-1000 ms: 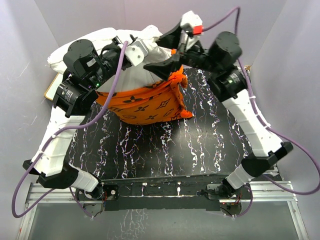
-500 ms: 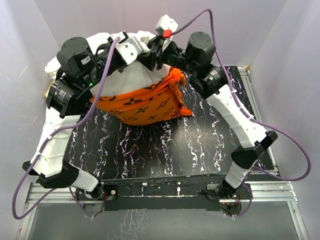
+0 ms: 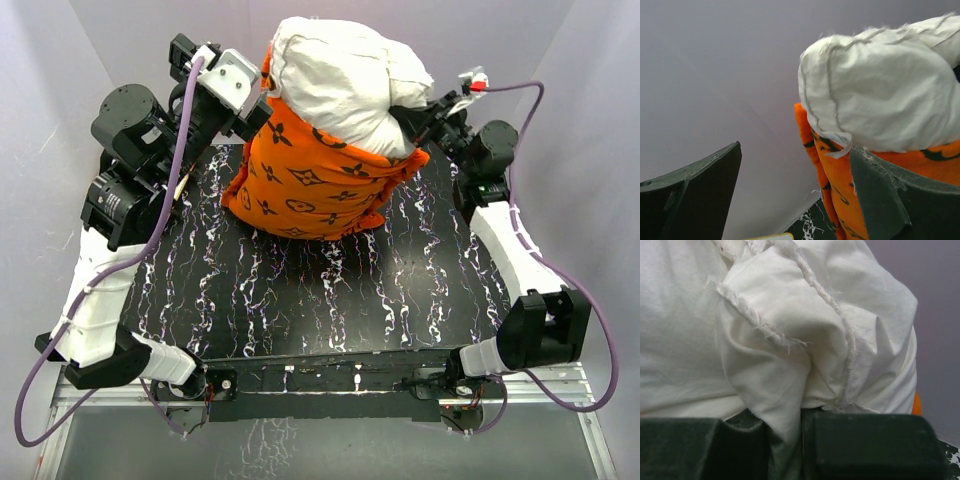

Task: Remove the pillowcase from the pillow
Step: Remove the pillow from the pillowcase.

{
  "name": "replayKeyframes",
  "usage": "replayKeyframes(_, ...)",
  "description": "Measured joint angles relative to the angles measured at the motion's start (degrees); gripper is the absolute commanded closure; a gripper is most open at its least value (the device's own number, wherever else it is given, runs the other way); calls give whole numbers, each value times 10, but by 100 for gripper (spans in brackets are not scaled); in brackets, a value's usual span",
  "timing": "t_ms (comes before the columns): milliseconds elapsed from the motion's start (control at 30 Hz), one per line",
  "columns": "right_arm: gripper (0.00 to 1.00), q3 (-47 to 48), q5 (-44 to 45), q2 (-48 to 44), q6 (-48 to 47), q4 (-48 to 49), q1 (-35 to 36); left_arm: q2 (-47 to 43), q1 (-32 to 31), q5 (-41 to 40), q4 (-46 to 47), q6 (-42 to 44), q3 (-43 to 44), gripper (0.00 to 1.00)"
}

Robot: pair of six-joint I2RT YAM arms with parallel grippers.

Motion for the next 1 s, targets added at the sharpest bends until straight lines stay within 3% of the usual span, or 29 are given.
replayKeyframes(133, 92, -61, -20, -31, 49, 66, -29, -19, 4, -52, 7, -38, -52, 10)
replayKeyframes(267, 92, -78, -51, -44, 74, 93, -21, -32, 41, -30, -16, -107, -101, 9)
replayKeyframes(367, 92, -88, -64, -62, 76, 91, -16, -23, 113, 37, -46, -177, -112, 12)
replayKeyframes(433, 92, -89, -65, -72, 69, 75, -16, 1, 178, 108, -57, -239, -103, 18)
replayKeyframes(500, 88, -88, -64, -78, 59, 54, -16, 28, 217, 179, -56, -283, -90, 31)
replayKeyframes(567, 84, -82, -63, -78, 50, 33, -16, 52, 240, 260, -42, -334, -86, 40)
replayKeyframes(633, 84, -57, -64, -76, 35, -16, -15, 71, 245, 339, -13, -388, -86, 42)
replayKeyframes(733, 87, 0, -47, -66, -3, -105, -5, 93, 246, 435, 33, -467, -85, 27)
replayKeyframes(800, 92, 52, -25, -53, -27, -174, 8, 109, 249, 489, 51, -499, -78, 4)
replayKeyframes(900, 92, 111, 12, -36, -46, -255, 19, 117, 252, 549, 54, -511, -79, 3)
replayKeyframes(1000, 92, 143, 57, -26, -51, -313, 27, 93, 254, 584, 37, -469, -103, 3)
